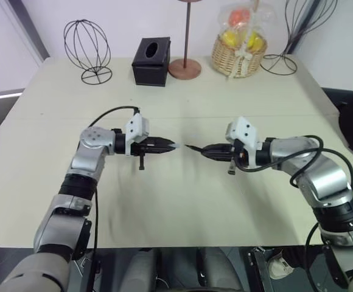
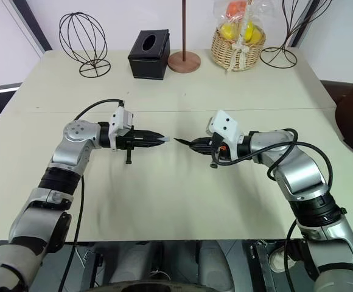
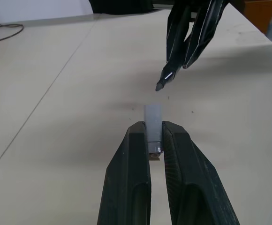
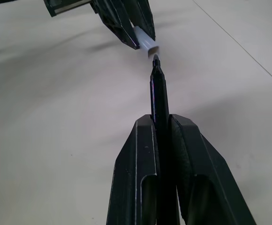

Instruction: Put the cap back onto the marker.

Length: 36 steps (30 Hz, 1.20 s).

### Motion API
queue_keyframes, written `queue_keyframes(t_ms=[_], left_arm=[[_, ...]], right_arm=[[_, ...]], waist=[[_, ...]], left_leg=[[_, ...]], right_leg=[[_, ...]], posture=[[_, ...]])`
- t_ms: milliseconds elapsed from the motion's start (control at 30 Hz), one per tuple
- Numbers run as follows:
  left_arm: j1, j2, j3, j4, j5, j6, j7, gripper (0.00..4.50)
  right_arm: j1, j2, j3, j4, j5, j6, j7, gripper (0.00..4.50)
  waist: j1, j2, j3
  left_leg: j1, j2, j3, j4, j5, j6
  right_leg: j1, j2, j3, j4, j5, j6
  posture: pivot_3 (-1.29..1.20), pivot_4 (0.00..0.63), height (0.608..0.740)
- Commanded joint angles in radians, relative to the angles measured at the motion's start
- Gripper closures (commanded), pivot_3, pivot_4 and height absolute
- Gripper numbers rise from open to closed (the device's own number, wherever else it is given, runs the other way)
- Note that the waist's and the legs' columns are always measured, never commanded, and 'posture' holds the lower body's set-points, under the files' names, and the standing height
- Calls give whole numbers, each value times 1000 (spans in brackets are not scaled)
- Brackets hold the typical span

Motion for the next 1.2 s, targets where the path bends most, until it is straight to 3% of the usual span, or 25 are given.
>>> queue_keyframes(t_ms=[33,700,1200], left_arm=[[-3,-3,8,-38,-23,4,2,4480],[26,-3,6,-111,-47,67,7,4480],[-22,-21,-46,-7,10,-42,-29,4480]], right_arm=[[-9,7,-15,-18,2,-15,-1,4500],[1,22,-10,-17,1,-18,-11,4500],[-4,25,20,-58,4,-2,15,4500]], waist=[[0,0,0],[0,0,0],[0,0,0]], left_leg=[[0,0,0,0,0,0],[0,0,0,0,0,0],[0,0,0,0,0,0]], right_leg=[[0,0,0,0,0,0],[0,0,0,0,0,0],[0,0,0,0,0,0]], posture=[[0,150,740],[0,150,740],[0,150,740]])
